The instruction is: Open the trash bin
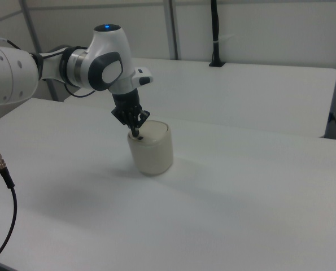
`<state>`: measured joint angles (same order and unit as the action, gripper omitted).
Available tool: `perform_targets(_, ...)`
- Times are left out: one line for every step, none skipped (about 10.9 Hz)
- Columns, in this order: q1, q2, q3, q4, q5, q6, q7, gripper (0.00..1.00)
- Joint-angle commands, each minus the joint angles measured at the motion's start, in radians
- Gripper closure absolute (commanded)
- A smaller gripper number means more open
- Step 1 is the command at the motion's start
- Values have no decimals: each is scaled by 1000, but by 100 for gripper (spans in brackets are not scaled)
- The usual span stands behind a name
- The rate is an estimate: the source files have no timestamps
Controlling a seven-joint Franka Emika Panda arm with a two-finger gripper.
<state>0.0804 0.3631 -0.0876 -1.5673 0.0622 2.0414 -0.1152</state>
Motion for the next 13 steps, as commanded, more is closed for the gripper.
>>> perform_targets(12,34,-9,9,-24,14,-9,100)
perform_targets(12,36,-9,9,-27,14,-9,100)
perform_targets(12,36,-9,9,-30,14,-9,100)
perform_targets(10,21,-14,10,-28,10,-9,100)
perform_targets(-4,-28,-20,12,-30,-3,-14,100)
perform_targets(-25,-82,-20,10,-31,-24,-17,100)
perform_targets(-48,-123,-20,15,-33,-88,-20,100)
perform_targets(-62,-163,-20,29,-42,-146,-24,99)
perform_targets(-79,-199,-20,32,-45,-218,-32,86)
perform_targets(-93,-232,-20,32,-45,-275,-41,63)
perform_targets(-97,-252,-20,30,-45,-324,-34,25)
perform_targets(-97,-266,-20,30,-47,-375,-26,0)
perform_targets(-99,-276,-18,29,-48,-400,-27,0)
